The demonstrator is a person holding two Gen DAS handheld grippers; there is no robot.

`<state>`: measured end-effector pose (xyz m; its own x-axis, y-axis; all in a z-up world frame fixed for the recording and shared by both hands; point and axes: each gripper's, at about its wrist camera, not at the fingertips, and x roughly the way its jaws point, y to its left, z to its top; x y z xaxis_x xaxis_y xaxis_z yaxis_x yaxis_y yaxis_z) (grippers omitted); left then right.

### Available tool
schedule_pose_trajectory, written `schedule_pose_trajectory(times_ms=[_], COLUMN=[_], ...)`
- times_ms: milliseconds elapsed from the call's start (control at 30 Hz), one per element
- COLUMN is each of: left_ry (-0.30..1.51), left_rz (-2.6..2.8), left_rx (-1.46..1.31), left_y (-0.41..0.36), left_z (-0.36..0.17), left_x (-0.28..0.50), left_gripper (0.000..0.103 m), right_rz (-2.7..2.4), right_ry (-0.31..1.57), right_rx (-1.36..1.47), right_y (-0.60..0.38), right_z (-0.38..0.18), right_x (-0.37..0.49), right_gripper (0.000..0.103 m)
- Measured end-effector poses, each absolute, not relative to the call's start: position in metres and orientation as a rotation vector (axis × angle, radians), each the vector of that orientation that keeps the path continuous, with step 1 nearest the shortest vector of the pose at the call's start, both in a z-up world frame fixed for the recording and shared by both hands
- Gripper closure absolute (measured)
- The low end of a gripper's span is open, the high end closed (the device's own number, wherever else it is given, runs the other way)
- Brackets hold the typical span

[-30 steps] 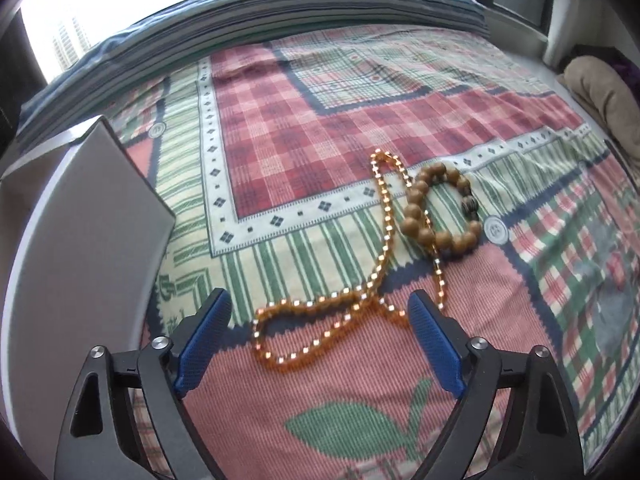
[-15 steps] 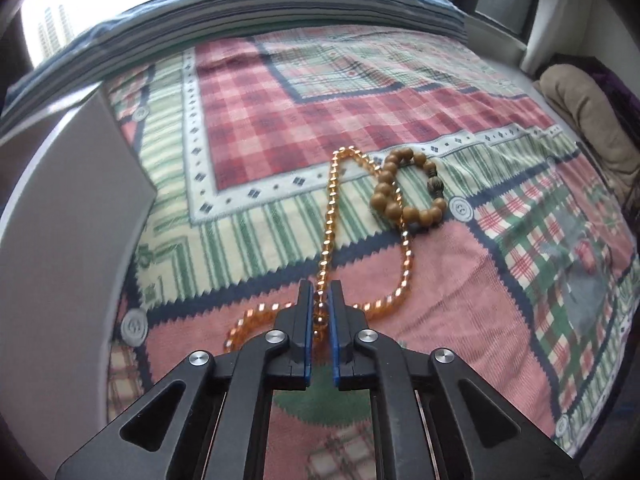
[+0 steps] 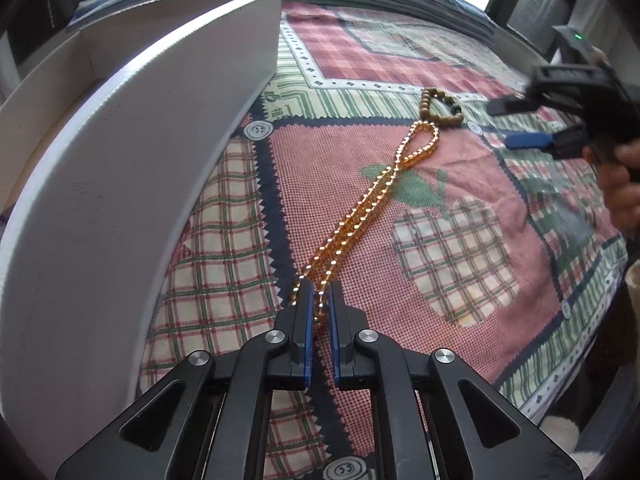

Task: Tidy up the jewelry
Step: 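Grasp the amber bead necklace with the left gripper while the right gripper grasps the wooden bead bracelet, then carry both bead strands into the white box and open both grippers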

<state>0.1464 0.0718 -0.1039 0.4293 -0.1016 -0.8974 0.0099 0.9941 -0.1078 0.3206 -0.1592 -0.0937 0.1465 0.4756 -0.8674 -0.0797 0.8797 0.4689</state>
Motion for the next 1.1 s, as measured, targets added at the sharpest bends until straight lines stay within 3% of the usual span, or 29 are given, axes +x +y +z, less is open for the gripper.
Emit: schedule_pose_trajectory(times_ms=[333, 400, 433, 467, 600, 767, 1100], left_ry=[1.121, 1.119, 1.116, 1.112, 1.089, 1.073, 1.084], left_rz=[-0.118, -0.116, -0.113, -0.112, -0.110, -0.125, -0.167], left_rx=[-0.107, -0.114, -0.120, -0.128, -0.148, -0.122, -0.030], left_y=[0.063, 0.066, 0.067, 0.069, 0.078, 0.080, 0.034], left_z=[-0.102, -0.100, -0.099, -0.097, -0.086, -0.078, -0.084], left_x=[0.129, 0.126, 0.125, 0.123, 0.119, 0.121, 0.212], left_gripper=[0.097, 0.097, 0.097, 0.093, 0.059, 0.046, 0.043], right_rz=[0.205, 0.183, 0.198, 0.218, 0.281, 0.383, 0.465], right_ry=[1.271, 1.245, 1.237, 1.242, 1.272, 1.326, 1.259], right_rx=[0.099, 0.006, -0.017, -0.009, 0.006, 0.070, 0.172], right_y=[-0.074, -0.069, -0.069, -0.073, -0.098, -0.143, -0.188], right_z=[-0.117, -0.116, -0.116, -0.117, -0.114, -0.113, -0.093], right_x=[0.358, 0.357, 0.356, 0.355, 0.337, 0.285, 0.199], right_gripper=[0.035, 0.056, 0.084, 0.091, 0.091, 0.091, 0.091])
